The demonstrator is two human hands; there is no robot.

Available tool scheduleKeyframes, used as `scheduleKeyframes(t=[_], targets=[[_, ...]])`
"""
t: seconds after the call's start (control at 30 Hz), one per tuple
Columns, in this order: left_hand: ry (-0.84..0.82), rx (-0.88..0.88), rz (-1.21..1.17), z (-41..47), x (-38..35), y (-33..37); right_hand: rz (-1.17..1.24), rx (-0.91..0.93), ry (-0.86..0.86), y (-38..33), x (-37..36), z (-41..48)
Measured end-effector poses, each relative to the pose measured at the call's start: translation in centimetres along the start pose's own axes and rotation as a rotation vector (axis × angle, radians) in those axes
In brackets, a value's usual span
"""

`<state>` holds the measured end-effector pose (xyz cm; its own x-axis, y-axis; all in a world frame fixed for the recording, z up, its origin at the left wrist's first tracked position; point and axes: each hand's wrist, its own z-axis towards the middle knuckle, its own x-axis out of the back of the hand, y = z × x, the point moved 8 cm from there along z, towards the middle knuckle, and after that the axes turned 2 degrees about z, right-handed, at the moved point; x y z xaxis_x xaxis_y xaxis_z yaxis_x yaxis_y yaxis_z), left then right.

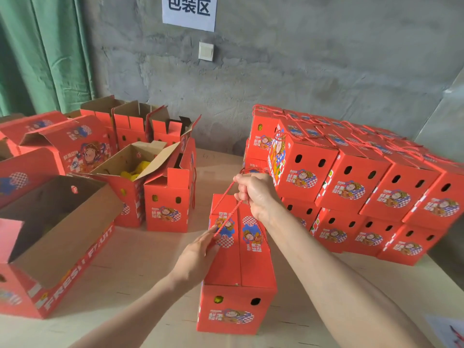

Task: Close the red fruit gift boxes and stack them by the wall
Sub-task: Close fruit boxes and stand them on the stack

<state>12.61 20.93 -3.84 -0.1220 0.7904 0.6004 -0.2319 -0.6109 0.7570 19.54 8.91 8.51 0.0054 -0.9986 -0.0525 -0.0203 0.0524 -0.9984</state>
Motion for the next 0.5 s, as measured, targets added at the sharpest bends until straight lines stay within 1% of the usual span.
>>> scheduleKeyframes(t=[0.1, 0.17, 0.27, 0.37, 0.43, 0.5], targets=[[-0.007, 0.023, -0.063, 0.5, 0.8, -0.7, -0.067, 0.056, -0.021, -0.4, -0.6, 0.2], [-0.03, 0.033, -0.037, 0.3, 0.6, -1.3, -0.103, 0.055, -0.025, 0.5, -0.9, 0.2], [-0.009, 0.074, -0.088, 0.0, 0.3, -2.3, -0.135, 0.025, -0.033, 1.4, -0.7, -0.1], [-0.01, 0.11, -0.067, -0.5, -0.1, -2.9, -0.198, -0.098, -0.009, 3.0, 0.1, -1.0], [-0.036, 0.121, -0.105, -1.4, -0.3, -3.0, -0.076, -0.24, 0.035, 4.2, 0.4, -1.9], [-0.066, 0.021, -0.086, -2.3, -0.4, -2.2, 0.033, -0.307, 0.056, 3.4, 0.0, -2.4]])
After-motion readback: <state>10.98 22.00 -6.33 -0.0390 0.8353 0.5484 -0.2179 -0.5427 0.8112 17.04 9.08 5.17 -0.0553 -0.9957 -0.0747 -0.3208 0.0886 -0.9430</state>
